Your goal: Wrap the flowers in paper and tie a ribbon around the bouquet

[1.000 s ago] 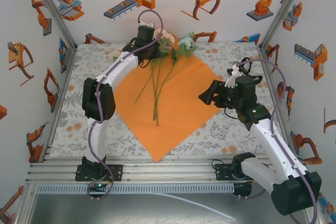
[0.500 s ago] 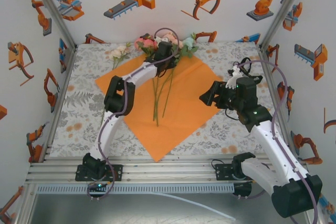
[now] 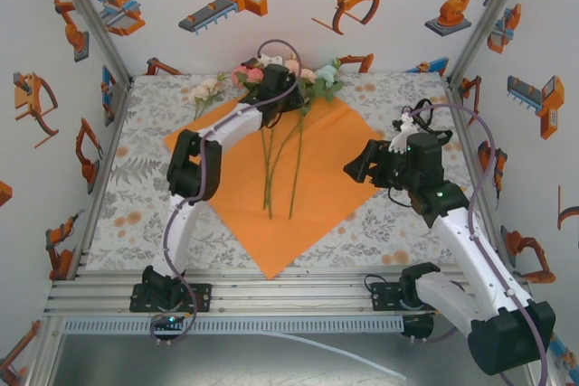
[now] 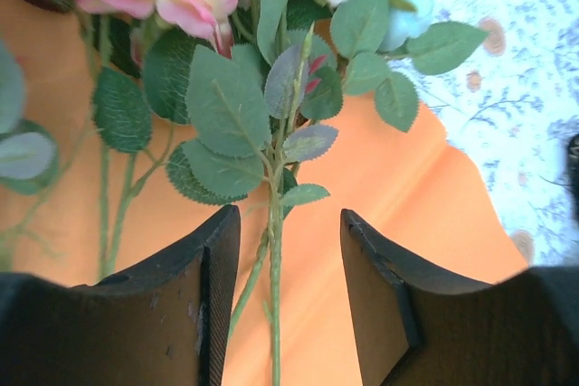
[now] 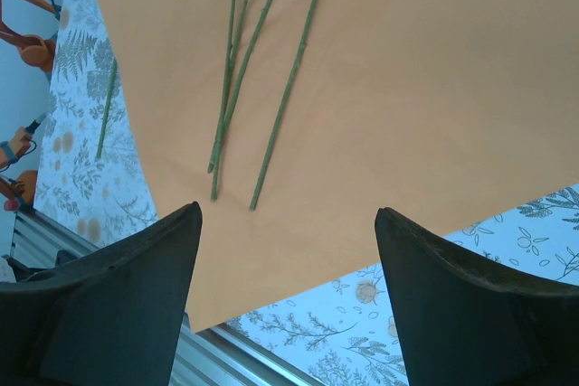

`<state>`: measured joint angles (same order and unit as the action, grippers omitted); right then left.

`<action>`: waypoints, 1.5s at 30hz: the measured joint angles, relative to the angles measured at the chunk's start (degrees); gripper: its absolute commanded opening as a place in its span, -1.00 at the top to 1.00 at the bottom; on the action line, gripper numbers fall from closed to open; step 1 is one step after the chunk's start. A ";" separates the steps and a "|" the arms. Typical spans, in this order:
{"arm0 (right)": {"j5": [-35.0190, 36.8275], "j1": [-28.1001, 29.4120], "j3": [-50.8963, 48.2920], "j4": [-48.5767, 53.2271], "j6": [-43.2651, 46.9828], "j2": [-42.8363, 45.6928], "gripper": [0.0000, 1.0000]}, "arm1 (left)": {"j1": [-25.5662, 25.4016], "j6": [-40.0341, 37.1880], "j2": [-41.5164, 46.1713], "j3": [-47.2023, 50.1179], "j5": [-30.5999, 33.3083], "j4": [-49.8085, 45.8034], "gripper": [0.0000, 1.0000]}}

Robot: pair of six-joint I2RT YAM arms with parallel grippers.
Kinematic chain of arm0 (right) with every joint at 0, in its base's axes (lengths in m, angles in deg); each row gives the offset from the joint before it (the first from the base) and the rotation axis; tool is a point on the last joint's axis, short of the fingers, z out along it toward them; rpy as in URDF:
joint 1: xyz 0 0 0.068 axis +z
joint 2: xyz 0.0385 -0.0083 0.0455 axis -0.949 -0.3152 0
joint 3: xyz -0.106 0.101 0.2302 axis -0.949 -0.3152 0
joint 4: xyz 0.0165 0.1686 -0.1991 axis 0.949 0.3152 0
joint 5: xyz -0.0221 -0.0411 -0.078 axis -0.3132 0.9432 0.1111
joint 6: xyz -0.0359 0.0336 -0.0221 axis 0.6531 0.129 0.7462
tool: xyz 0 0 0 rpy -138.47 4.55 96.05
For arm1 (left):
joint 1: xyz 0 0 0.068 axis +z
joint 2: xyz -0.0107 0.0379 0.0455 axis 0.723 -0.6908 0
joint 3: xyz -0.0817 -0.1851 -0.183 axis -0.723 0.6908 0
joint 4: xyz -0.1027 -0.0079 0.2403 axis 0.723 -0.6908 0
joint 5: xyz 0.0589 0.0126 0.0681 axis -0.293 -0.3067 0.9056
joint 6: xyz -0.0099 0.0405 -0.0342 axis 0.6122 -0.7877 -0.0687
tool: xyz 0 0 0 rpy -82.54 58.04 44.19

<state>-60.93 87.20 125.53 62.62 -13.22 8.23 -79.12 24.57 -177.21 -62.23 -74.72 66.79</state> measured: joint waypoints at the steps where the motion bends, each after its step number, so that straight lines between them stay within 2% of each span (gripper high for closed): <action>1: 0.00 0.00 -0.02 0.02 0.00 0.00 -0.42 | 0.42 -0.68 2.32 1.75 -0.07 0.13 0.03; 4: 0.00 0.00 0.00 0.04 0.00 0.02 -0.42 | 3.39 -4.48 12.81 9.20 -0.39 0.22 0.01; 6: 0.00 0.00 -0.02 0.02 -0.02 0.02 -0.42 | 7.39 -8.63 20.35 13.97 -0.22 -0.59 0.01; 9: -0.07 0.00 -0.02 -0.22 -0.09 -0.13 -0.42 | 14.53 -14.88 25.79 15.65 1.18 -3.74 0.03; 13: -0.48 0.00 -0.11 -1.73 -0.46 -1.90 -0.42 | 24.00 -23.23 24.92 13.92 2.60 -12.17 0.03; 17: -0.92 0.00 -0.13 -2.43 -0.85 -4.11 -0.41 | 29.20 -27.85 16.22 7.91 1.81 -21.31 0.03; 23: -1.09 0.00 -0.09 -2.32 -0.90 -5.05 -0.41 | 30.56 -29.64 0.02 -5.57 -2.99 -30.08 0.10; 30: -0.44 0.00 0.98 -1.92 -0.90 -7.02 -0.41 | 30.23 -30.73 -12.50 -22.45 -4.57 -36.89 0.27; 34: -0.26 0.00 1.57 -1.70 -0.87 -8.46 -0.41 | 30.27 -30.73 -15.21 -26.08 -4.79 -39.01 0.29; 42: -0.24 0.00 1.57 -1.57 -0.87 -8.68 -0.41 | 30.29 -30.84 -16.17 -26.67 -7.34 -41.09 0.32; 45: -0.22 0.00 1.57 -1.57 -0.87 -8.68 -0.41 | 30.29 -30.82 -16.17 -26.67 -8.39 -41.33 0.64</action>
<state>-61.15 87.20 127.10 61.04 -14.09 -0.45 -48.83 -6.25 -193.39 -88.90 -83.12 25.46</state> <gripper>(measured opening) 0.706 0.266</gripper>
